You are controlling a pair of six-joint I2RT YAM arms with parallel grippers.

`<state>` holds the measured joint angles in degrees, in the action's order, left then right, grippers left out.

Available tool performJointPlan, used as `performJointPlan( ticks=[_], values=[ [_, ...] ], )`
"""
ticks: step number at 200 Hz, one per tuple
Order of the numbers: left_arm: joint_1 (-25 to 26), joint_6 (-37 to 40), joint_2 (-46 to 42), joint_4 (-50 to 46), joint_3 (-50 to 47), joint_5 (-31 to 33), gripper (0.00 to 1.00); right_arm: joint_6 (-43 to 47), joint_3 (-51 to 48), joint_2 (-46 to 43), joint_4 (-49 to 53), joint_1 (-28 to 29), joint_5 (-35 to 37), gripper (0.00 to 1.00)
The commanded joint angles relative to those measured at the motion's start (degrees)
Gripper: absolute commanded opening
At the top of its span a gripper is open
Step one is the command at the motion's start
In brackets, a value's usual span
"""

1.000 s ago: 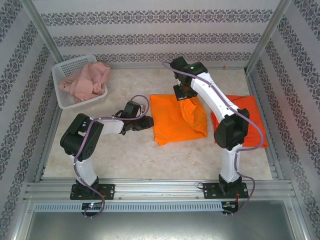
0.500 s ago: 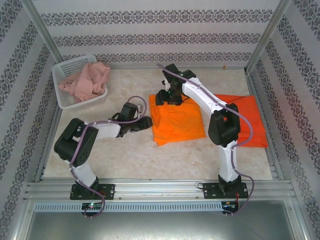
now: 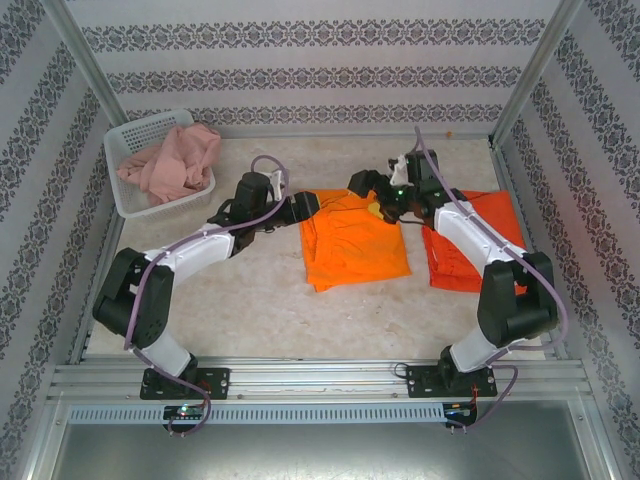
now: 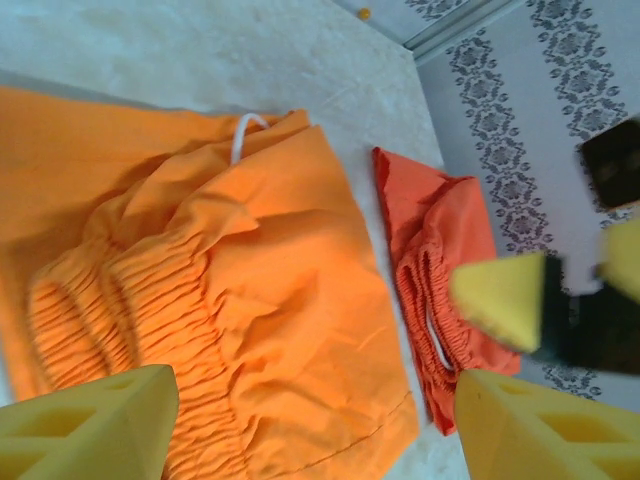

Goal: Fold and stack the shorts

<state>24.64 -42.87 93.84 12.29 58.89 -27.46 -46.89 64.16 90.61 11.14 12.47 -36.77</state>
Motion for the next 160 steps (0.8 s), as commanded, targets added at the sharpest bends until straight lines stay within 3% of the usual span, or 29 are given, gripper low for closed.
performJointPlan(
  ticks=[1, 82, 160],
  values=[
    [0.47, -2.21, 2.83, 0.28, 3.73, -3.41, 0.79, -3.53, -5.16, -1.51, -4.96, -1.05, -0.61, 0.98],
    [3.42, -13.83, 17.32, 12.68, 12.05, -8.27, 0.98, -8.84, -20.04, -2.89, -13.00, -0.49, 0.89, 0.98],
    [1.77, -7.97, 25.22, 8.11, 9.59, -1.81, 1.00, -10.56, -27.32, -2.86, -15.34, 2.31, 0.91, 0.98]
  ],
)
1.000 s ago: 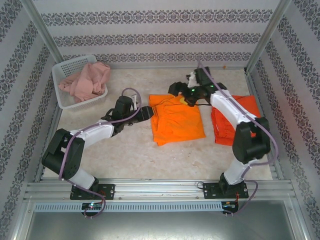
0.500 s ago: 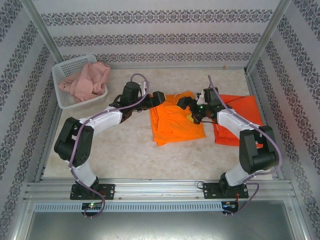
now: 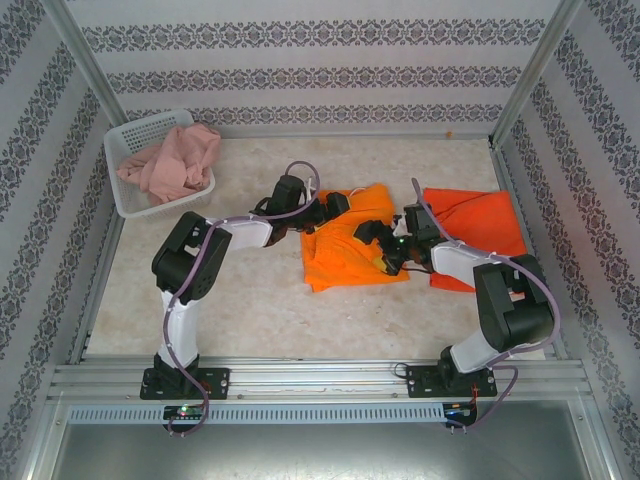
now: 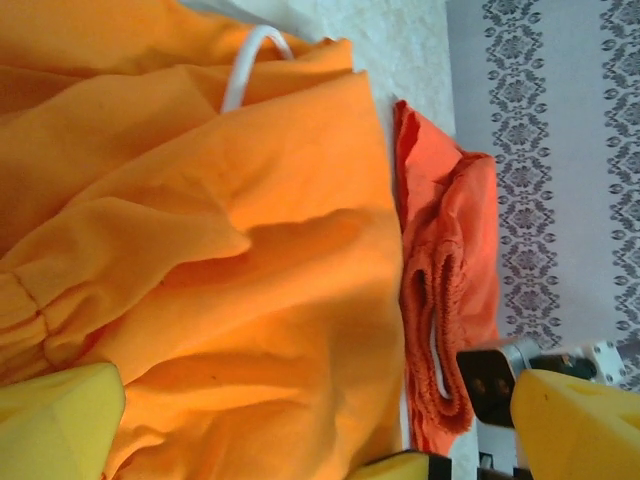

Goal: Fold and stack the shorts

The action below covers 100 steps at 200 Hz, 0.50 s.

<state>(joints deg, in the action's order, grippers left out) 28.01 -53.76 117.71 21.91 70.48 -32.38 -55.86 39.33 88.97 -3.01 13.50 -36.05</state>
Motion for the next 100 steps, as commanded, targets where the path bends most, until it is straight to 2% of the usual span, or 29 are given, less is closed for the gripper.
performJointPlan(
  ticks=[1, 28, 53, 74, 100],
  values=[
    [-1.66, 2.93, 1.32, -1.47, -2.05, 3.11, 1.00, -1.61, -2.59, -1.28, -1.21, 1.36, 0.15, 0.98],
    [-4.29, 3.47, -2.04, -1.52, -4.61, 2.26, 1.00, -2.63, -3.65, -2.03, -1.41, 3.73, -0.45, 0.98],
    [-4.36, 8.52, -8.97, -9.41, -3.95, 2.06, 1.00, -1.44, -2.01, -5.01, 0.28, 3.83, -0.33, 0.98],
    [-4.29, 7.17, -14.16, -9.88, -5.82, -0.47, 1.00, 4.03, 1.81, -8.59, 5.64, 2.06, 2.97, 0.98],
    [-2.55, 4.81, -18.72, -10.61, -8.31, -1.45, 1.00, 10.43, 5.94, -10.23, 11.36, -2.87, 4.67, 0.98]
  ],
)
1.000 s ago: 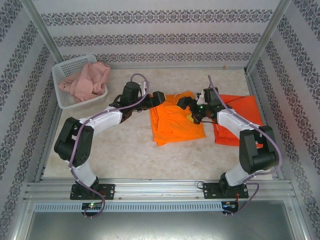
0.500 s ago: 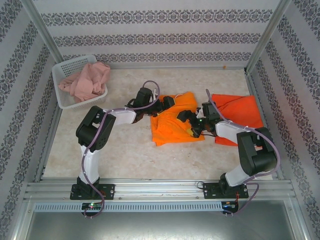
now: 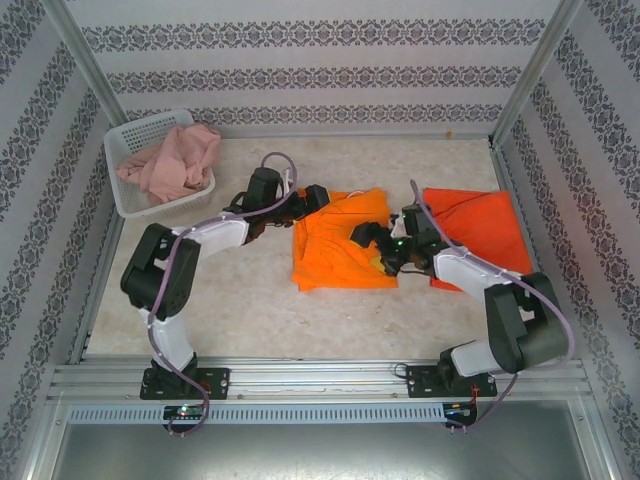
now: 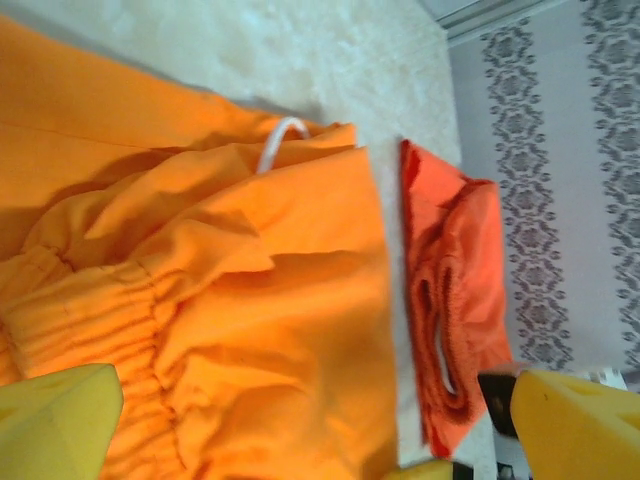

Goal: Fold and stack the shorts

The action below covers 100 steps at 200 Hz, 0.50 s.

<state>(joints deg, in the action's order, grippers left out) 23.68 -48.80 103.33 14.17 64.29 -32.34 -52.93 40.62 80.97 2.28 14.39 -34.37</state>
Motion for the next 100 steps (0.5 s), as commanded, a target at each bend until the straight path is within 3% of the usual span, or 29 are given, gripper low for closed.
performJointPlan(
  ticks=[1, 35, 60, 100],
  values=[
    [1.93, -0.33, -4.44, -2.81, -2.22, -1.50, 1.00, 7.76, 4.78, -2.27, 6.29, -3.98, 3.03, 0.98],
    [6.00, -4.89, -4.96, 3.20, -6.87, -1.93, 1.00, 18.82, 11.76, 0.02, 17.66, -8.02, 7.93, 0.98],
    [7.04, -8.01, -2.08, 8.23, -11.04, -2.14, 1.00, 22.63, 14.16, 2.53, 20.41, -9.18, 8.88, 0.98],
    [7.05, -3.96, 0.50, 6.58, -16.57, 2.31, 1.00, 26.03, 16.15, 7.81, 22.55, -9.67, 7.84, 0.98]
  ],
)
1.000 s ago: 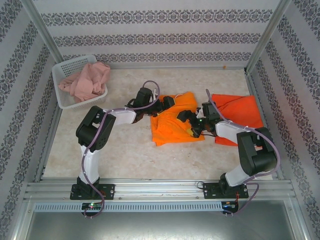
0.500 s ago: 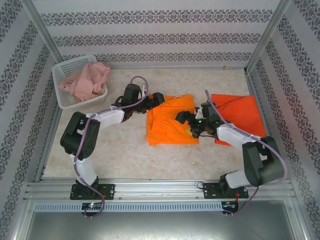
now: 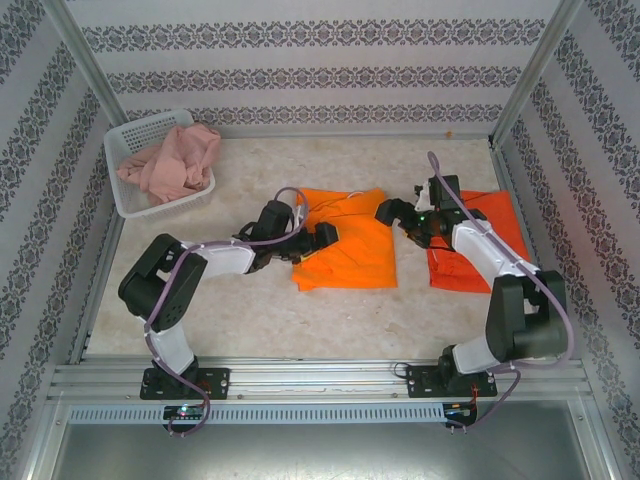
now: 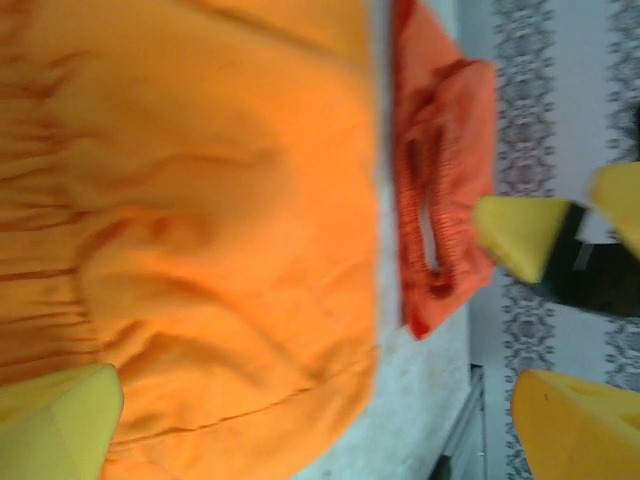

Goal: Fold and stack the shorts

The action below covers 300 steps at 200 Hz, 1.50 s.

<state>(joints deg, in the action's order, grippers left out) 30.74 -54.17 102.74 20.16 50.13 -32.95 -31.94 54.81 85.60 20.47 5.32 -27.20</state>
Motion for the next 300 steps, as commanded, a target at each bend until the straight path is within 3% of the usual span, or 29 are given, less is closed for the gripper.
performJointPlan(
  ticks=[1, 40, 90, 164, 204, 240, 274, 300],
  values=[
    [-0.04, 1.47, 1.12, 0.59, -2.54, 2.95, 1.00, 5.05, 1.97, 3.18, 4.36, -0.60, 0.67, 0.98],
    [-0.05, 1.99, 1.52, 1.27, -5.43, 3.98, 1.00, 7.70, 3.86, 9.45, 5.10, -0.58, -0.17, 0.95],
    [-0.06, 3.87, 0.61, -1.35, -4.56, 5.09, 1.00, 9.75, 7.71, 16.32, 4.50, -0.49, -0.11, 0.85],
    [-0.15, 3.73, 0.96, -0.57, -5.01, 5.64, 1.00, 11.71, 11.70, 21.47, 4.58, 0.27, 1.10, 0.73],
    [-0.43, 3.64, 0.56, -0.03, -5.77, 5.80, 1.00, 11.73, 12.95, 23.46, 4.89, 1.67, 0.81, 0.55],
    [-1.16, 4.64, -2.15, -1.04, -5.97, 6.90, 1.00, 12.04, 13.14, 23.18, 5.79, 2.71, 3.03, 0.29],
    [-2.46, 9.07, -7.55, -7.26, -4.86, 9.78, 1.00, 14.06, 14.55, 20.36, 10.59, 3.64, 9.18, 0.09],
    [-3.73, 12.12, -11.46, -11.16, -4.30, 12.20, 1.00, 17.12, 17.43, 16.94, 16.84, 4.48, 16.48, 0.01]
  ],
)
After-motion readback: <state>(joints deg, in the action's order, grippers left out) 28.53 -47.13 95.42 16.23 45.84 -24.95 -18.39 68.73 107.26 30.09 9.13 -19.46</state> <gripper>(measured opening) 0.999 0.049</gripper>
